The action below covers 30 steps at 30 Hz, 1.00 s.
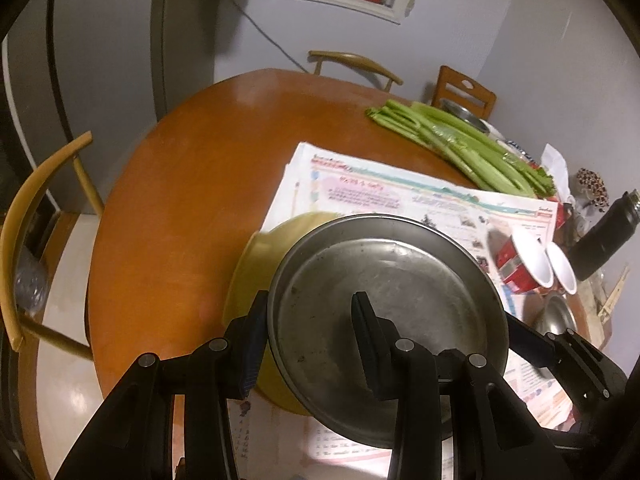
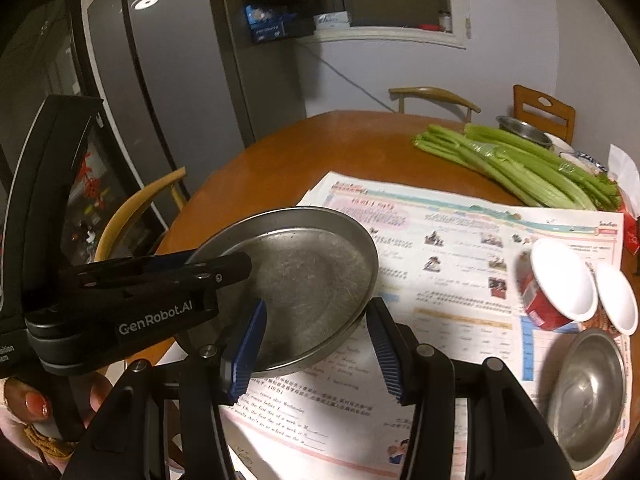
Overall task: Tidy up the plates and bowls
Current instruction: 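Carry the grey metal plate with the left gripper onto the yellow plate, release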
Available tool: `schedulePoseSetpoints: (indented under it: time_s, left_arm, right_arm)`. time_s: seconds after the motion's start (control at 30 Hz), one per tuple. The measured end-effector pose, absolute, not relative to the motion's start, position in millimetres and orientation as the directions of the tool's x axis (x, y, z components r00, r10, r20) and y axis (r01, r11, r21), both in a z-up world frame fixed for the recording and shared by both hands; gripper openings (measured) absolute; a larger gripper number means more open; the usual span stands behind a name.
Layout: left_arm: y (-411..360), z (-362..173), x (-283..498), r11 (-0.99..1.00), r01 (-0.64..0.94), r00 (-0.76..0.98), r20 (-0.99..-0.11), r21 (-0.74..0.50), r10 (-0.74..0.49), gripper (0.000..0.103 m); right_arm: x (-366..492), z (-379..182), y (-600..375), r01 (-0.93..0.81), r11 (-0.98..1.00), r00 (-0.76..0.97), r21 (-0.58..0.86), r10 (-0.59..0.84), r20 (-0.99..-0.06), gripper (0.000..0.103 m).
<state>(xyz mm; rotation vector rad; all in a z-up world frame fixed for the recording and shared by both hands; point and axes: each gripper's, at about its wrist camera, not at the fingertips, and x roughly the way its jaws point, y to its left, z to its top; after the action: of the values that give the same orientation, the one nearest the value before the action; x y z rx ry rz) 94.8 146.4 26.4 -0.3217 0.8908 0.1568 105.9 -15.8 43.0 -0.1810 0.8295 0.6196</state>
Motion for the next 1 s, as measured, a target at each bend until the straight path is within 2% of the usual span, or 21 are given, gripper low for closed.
schedulePoseSetpoints:
  time_s: [0.53, 1.0]
  left_arm:
    - [148, -3, 108, 0.941, -0.314, 0.586, -0.805, -0.129, 0.085, 0.041]
    - [152, -1, 109, 0.936, -0.334, 0.583, -0.805, -0.111, 0.112, 0.044]
  right_arm:
    - [119, 10, 1, -0.601, 0.798, 0.483, 0.050, 0.412, -0.772, 0.053]
    - [119, 5, 8, -0.595, 0.803, 0.502, 0.022, 0.393, -0.770, 0.053]
